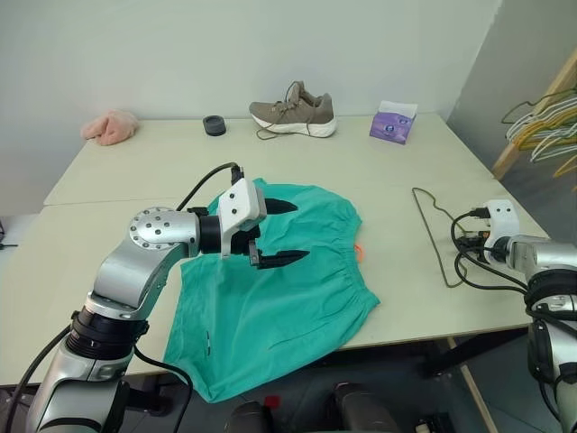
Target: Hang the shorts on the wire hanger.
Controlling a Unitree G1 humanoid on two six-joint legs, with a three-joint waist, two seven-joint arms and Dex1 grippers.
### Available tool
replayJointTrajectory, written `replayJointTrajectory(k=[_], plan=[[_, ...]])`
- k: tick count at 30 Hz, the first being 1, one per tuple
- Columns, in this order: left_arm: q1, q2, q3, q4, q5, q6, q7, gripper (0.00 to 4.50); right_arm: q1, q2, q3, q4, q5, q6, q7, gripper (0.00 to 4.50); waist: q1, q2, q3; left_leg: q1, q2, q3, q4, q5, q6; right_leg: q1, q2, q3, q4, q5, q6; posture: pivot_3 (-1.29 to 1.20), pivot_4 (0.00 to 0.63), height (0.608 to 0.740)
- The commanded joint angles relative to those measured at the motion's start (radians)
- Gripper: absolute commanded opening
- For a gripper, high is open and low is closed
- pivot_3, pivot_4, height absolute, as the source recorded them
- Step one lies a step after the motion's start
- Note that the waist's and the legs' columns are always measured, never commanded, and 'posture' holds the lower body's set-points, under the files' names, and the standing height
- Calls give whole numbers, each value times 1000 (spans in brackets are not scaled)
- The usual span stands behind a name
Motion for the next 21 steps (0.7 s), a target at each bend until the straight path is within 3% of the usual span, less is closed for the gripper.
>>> replayJointTrajectory(k=[1, 9, 15, 21], plan=[[4, -4, 28, -23, -13, -4, 7, 4500, 44, 25, 9, 71, -26, 33, -42, 40, 5, -3, -2, 0, 0, 0, 0, 0, 0, 0, 0, 0, 0, 0, 0, -120, 86, 740], [4, 10, 41, 51, 3, 5, 8, 4500, 44, 71, -11, -143, -6, 22, -67, 40, 2, -7, -5, 0, 1, 0, 0, 0, 0, 0, 0, 0, 0, 0, 0, -134, 90, 740], [-43, -10, 93, 202, 41, -35, 85, 4500, 84, 57, 52, -542, -17, -65, 23, 40, -20, 15, 9, -3, 1, 1, -1, 0, 0, -4, 0, 2, 1, 0, 1, -134, 81, 740], [-124, -31, 178, 326, -10, 47, 136, 4500, 154, 7, 162, -822, -71, -236, 136, 40, -16, 18, 11, -5, 1, -2, -1, -1, -1, -6, 0, -2, 2, -1, 1, -138, 76, 740]])
